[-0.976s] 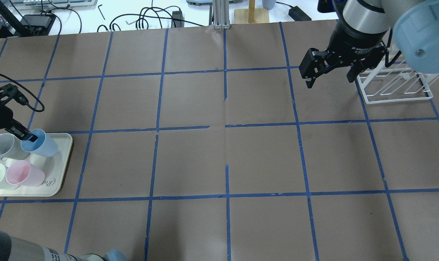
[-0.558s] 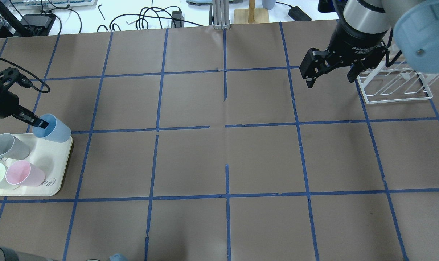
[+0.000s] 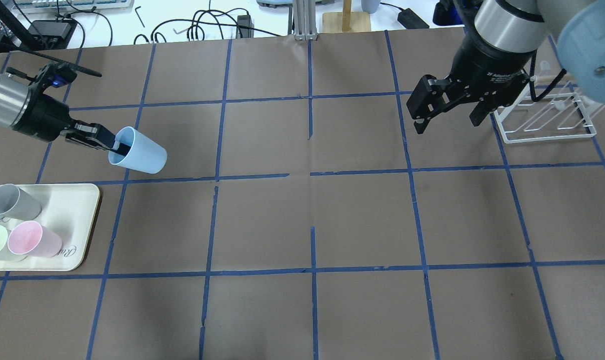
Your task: Transfer IKEA cup to right arm and place on rack
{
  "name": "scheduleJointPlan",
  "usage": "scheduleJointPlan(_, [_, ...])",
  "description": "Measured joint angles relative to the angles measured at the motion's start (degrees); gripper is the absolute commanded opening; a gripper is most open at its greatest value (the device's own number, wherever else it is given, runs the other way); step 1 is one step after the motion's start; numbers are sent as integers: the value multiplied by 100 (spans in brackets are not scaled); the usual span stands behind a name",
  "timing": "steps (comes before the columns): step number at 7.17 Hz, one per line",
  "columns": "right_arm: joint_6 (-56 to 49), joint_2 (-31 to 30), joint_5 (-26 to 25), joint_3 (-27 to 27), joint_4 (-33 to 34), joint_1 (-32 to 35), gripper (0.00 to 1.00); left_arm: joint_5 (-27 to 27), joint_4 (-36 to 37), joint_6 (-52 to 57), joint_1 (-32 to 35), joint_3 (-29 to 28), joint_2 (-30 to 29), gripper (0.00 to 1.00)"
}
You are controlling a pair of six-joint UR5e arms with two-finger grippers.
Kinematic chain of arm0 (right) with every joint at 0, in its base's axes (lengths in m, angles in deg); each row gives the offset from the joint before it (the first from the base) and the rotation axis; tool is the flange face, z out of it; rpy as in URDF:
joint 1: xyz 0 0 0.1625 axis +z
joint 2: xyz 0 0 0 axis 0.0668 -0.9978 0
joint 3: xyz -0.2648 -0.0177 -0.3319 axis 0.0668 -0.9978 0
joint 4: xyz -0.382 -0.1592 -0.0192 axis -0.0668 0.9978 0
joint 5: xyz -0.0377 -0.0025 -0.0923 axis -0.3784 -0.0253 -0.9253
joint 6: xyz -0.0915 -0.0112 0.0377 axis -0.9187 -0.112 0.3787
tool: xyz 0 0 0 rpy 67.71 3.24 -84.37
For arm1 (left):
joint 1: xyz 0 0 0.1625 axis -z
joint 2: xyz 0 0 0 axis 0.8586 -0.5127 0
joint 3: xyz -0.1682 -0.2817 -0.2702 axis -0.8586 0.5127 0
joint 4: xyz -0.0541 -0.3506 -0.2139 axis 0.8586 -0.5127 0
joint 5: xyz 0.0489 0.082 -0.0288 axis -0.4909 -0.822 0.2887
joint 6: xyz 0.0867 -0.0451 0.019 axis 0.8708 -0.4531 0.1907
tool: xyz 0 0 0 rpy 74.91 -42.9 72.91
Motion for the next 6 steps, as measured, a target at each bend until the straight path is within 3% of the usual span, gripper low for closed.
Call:
scheduleJointPlan(3, [-51,-1,-56,-33,-7,-54,100,2294,-2055,-424,269,-37,125,0])
scheduleJointPlan(6, [-107,14,-373,-14,-105,-173,100,4105,-2948,-442,1109,46,74,0])
